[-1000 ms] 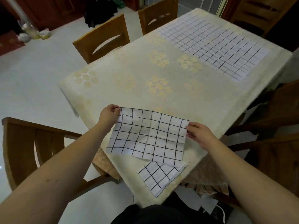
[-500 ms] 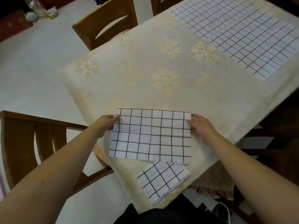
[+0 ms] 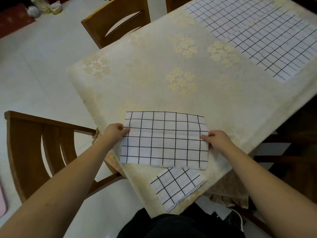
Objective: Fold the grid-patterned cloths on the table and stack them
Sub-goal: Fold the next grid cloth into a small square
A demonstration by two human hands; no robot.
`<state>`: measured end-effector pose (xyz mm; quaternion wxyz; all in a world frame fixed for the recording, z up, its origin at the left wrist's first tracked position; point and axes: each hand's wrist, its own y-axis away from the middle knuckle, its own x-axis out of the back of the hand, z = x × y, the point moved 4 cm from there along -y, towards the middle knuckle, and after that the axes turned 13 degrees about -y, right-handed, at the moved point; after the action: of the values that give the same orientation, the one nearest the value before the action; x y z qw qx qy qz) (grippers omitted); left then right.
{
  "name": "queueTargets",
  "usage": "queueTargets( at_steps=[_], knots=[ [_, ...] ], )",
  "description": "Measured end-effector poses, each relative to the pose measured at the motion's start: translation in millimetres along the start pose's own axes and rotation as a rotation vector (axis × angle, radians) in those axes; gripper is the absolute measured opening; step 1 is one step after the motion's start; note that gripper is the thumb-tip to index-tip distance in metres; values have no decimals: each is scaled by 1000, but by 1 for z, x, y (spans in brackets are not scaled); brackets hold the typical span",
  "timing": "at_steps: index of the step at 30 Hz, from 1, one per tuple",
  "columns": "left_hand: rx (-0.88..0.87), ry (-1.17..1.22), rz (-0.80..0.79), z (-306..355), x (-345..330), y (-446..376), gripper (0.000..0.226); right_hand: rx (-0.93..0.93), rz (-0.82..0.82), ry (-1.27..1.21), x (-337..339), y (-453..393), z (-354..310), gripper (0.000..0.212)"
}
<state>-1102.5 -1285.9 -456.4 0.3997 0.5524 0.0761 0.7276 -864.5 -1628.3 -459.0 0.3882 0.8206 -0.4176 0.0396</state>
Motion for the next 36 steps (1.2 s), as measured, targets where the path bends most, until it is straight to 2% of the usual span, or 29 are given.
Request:
queueTargets(
  at_steps=[4, 6, 9, 14, 17, 19, 22, 27, 32, 36],
  knots=[
    [34, 26, -33, -5, -3, 2, 33, 2, 50, -70, -5, 6, 3, 18],
    [71, 114, -73, -10, -6, 4, 36, -14, 53, -118, -8, 10, 7, 12],
    [143, 303, -153, -15, -8, 14, 34, -31, 76, -175, -11, 17, 10, 12],
    [182, 380, -233, -24, -12, 24, 27, -28, 113, -192, -13, 26, 9, 13],
    [182, 448, -228, -23, -15, 28, 18, -7, 169, -78, -16, 26, 10, 20],
    [196, 488, -220, -21, -15, 30, 16, 40, 237, 7, -21, 30, 5, 34],
    [213, 528, -215, -18, -15, 33, 15, 204, 347, 239, -38, 39, -8, 52],
    [226, 531, -149, -20, -21, 36, 15, 379, 316, 569, -93, 58, -30, 82],
    [255, 517, -83, -28, -29, 41, 13, 425, 327, 709, -131, 65, -52, 85],
    [283, 534, -51, -35, -37, 50, 12, 464, 176, 761, -158, 60, -60, 73]
  ],
)
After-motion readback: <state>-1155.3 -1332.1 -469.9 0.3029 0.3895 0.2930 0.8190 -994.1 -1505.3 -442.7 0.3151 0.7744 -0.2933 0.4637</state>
